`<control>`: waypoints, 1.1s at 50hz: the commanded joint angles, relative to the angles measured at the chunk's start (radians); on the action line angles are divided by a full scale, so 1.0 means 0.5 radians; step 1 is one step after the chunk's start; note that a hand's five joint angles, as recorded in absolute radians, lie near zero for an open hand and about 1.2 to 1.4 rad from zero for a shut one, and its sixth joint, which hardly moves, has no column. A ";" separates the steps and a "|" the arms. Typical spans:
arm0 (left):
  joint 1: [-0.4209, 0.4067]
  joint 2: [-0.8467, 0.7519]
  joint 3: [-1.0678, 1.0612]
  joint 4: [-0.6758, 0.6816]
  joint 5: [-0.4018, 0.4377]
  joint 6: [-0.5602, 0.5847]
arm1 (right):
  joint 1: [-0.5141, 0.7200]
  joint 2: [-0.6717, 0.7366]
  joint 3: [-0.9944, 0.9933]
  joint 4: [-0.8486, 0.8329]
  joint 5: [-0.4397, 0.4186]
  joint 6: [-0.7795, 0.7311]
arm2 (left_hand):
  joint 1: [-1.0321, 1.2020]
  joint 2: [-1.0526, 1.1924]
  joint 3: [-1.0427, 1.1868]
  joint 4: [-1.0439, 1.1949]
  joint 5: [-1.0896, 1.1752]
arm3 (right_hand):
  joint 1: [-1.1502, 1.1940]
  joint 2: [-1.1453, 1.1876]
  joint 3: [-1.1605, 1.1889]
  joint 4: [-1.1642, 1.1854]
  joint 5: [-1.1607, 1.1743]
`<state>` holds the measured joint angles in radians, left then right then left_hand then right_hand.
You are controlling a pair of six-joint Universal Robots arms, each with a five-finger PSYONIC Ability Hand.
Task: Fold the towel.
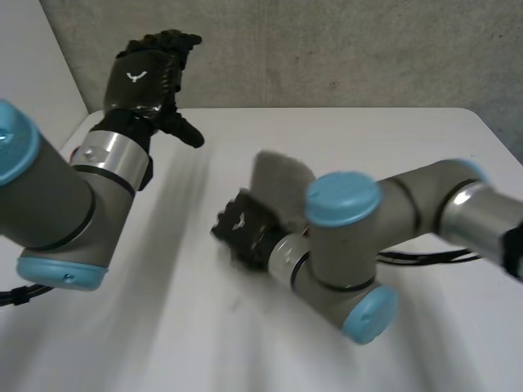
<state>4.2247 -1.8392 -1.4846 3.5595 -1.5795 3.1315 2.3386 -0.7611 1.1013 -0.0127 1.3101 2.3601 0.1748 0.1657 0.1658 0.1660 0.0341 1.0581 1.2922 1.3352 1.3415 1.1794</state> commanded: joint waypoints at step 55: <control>-0.295 -0.752 0.275 -0.295 -0.068 -0.142 | -0.603 -0.339 0.258 0.086 -0.034 1.591 | -0.001 0.018 0.017 0.017 -0.068 | -1.767 -2.235 -2.321 -2.334 -2.359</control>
<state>4.0714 -2.3226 -1.3590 3.4734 -1.6132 3.0610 2.0457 -0.8146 1.2301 -0.0224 1.2856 3.1767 0.1748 0.1655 0.1657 0.1656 0.0293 0.2343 0.2488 0.2376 0.2607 0.0614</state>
